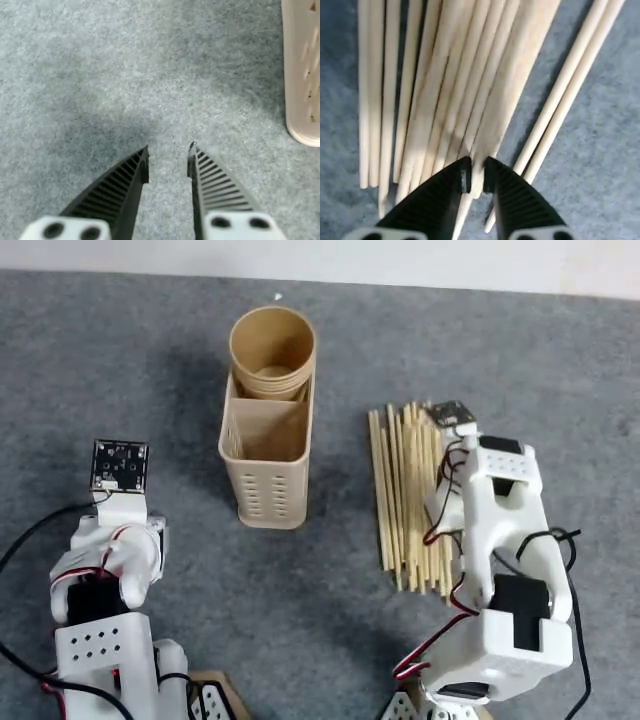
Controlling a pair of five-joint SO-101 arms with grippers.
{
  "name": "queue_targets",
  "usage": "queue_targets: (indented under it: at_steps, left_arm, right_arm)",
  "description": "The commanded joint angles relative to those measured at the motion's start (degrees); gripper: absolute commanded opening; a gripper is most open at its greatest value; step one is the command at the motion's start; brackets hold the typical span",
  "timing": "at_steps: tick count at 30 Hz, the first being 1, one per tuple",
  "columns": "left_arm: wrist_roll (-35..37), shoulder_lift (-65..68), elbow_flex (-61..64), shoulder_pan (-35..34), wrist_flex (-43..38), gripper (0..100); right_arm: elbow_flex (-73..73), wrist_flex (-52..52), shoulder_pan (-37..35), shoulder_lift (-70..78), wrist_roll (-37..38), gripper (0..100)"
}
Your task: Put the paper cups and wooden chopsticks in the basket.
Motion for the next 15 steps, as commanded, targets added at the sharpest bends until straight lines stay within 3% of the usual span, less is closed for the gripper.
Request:
queue_targets:
  at_steps: [1,10,15]
  left_arm:
    - [0.6,-0.2,-0.2,0.8,-1.0,16]
    - [0.6,-0.2,-0.2,0.8,-1.0,16]
    - [0.6,-0.2,-0.2,0.8,-1.0,16]
  right_arm:
    - [-3.9,2.7,-0.7,-0.7,-0.6,4.4]
    - [-10.5,7.8,-0.7,-0.7,-0.6,1.5]
    - [-10.5,5.3,-0.7,0.3,-0.7,4.7]
